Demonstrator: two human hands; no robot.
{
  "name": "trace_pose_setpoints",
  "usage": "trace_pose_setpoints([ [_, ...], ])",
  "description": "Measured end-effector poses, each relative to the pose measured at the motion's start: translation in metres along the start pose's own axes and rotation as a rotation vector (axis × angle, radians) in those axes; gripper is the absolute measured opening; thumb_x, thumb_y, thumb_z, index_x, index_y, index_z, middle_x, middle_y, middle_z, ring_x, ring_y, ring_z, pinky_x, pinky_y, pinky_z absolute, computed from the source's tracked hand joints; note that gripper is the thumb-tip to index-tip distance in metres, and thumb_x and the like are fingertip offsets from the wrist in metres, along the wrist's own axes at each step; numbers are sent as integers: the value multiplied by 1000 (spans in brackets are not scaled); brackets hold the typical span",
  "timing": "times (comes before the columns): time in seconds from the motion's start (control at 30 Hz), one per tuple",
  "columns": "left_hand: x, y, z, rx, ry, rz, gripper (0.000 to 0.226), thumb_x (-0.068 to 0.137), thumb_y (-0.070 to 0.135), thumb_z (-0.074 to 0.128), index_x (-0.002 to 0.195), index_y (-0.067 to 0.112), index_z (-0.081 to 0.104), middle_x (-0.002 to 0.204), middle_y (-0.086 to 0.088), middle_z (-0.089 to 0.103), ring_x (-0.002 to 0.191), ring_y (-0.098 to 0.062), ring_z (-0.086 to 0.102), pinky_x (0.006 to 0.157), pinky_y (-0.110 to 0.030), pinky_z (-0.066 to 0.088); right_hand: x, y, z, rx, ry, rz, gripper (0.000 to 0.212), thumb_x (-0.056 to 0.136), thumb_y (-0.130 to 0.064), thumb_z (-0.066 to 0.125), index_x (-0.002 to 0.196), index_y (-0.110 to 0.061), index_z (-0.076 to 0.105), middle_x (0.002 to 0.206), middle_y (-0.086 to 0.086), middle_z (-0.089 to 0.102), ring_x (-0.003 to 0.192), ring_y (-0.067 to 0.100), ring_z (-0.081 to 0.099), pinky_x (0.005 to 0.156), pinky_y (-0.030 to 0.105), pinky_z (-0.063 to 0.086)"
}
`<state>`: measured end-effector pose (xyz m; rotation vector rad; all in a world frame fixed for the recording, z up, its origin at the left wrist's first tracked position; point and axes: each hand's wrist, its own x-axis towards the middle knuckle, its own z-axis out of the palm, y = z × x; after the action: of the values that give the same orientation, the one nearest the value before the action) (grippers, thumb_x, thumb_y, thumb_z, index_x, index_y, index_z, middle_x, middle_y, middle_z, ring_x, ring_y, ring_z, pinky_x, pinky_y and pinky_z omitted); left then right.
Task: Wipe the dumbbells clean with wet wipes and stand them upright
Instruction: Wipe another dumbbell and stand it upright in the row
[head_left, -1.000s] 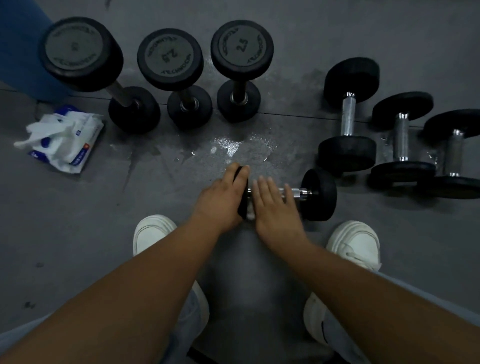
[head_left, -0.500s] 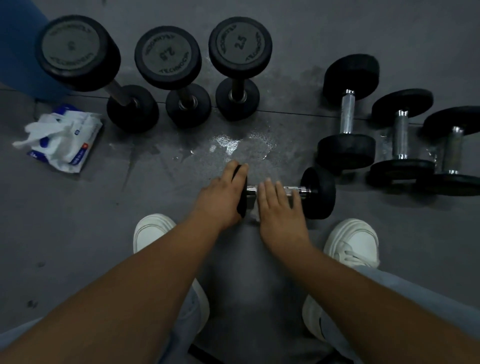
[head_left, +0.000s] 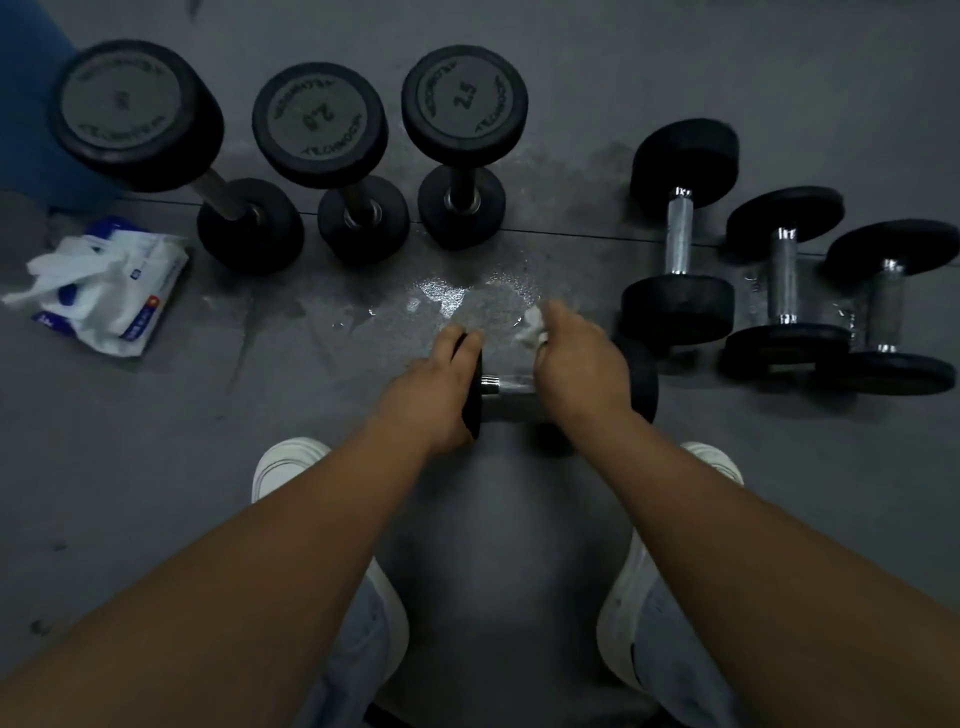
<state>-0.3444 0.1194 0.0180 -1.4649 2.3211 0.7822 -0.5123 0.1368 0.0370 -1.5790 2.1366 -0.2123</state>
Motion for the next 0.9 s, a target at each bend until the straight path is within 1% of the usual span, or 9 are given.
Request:
trace_pose_setpoints([
  [0.1, -1, 0, 1, -19, -2, 1, 116, 65, 26, 84, 153, 25, 9, 157, 3, 6, 115, -37, 53, 84, -43, 48, 2, 9, 1, -328, -21, -59, 23, 90, -13, 42, 111, -22, 49, 110, 11, 57, 96, 33, 56, 64, 34, 37],
  [0.2, 1, 1, -2, -17, -12, -3, 118, 65, 26, 85, 154, 24, 9, 157, 3, 5, 117, -37, 53, 86, -44, 49, -11, 11, 18, -722, -162, -182, 39, 93, -21, 35, 127, -11, 51, 129, 15, 45, 116, 32, 45, 85, 38, 39],
  [0.3, 0, 0, 0, -19, -9, -2, 118, 64, 25, 85, 154, 24, 9, 157, 3, 5, 116, -37, 53, 86, -43, 49, -32, 10, 36, -614, -234, -309, 63, 86, -22, 10, 139, -2, 38, 140, 20, 41, 123, 34, 45, 99, 40, 35],
  [0.4, -2, 1, 2, -21, -3, -2, 117, 65, 25, 84, 154, 26, 8, 157, 4, 4, 115, -37, 53, 85, -43, 49, -19, 21, 21, -434, -306, -420, 31, 90, -17, 39, 118, -17, 54, 118, 8, 58, 106, 30, 58, 86, 36, 43],
  [0.47, -1, 1, 1, -29, -3, -5, 117, 64, 25, 85, 154, 26, 9, 157, 4, 3, 115, -37, 53, 86, -44, 49, -4, 33, 1, -348, -323, -271, 19, 83, -13, 55, 99, -23, 60, 108, 5, 63, 98, 29, 62, 75, 32, 46],
  [0.53, 1, 0, 0, -36, -6, -12, 119, 62, 25, 86, 153, 26, 9, 157, 4, 4, 114, -37, 54, 85, -44, 49, -5, 29, -5, -348, -230, -128, 16, 82, -9, 53, 93, -19, 61, 102, 9, 65, 96, 31, 64, 73, 33, 46],
  [0.63, 2, 0, 1, -33, -3, 1, 116, 64, 25, 84, 153, 26, 10, 156, 3, 6, 112, -37, 55, 84, -44, 49, -27, -1, 10, -406, -235, -218, 24, 89, -6, 45, 107, -12, 60, 111, 11, 62, 102, 29, 61, 81, 36, 46],
  [0.8, 2, -1, 2, -58, -5, 13, 120, 60, 25, 86, 153, 25, 11, 155, 4, 7, 112, -37, 56, 86, -48, 53, -27, 14, 10, -361, -155, -147, 22, 89, -4, 44, 105, -11, 58, 109, 11, 61, 101, 30, 61, 80, 35, 46],
  [0.9, 2, 0, -1, -46, -4, 10, 118, 63, 25, 85, 154, 26, 10, 156, 3, 6, 113, -37, 56, 85, -47, 53, -35, 8, 11, -372, -219, -256, 26, 87, -3, 46, 109, -10, 59, 111, 10, 61, 101, 30, 61, 81, 36, 47],
])
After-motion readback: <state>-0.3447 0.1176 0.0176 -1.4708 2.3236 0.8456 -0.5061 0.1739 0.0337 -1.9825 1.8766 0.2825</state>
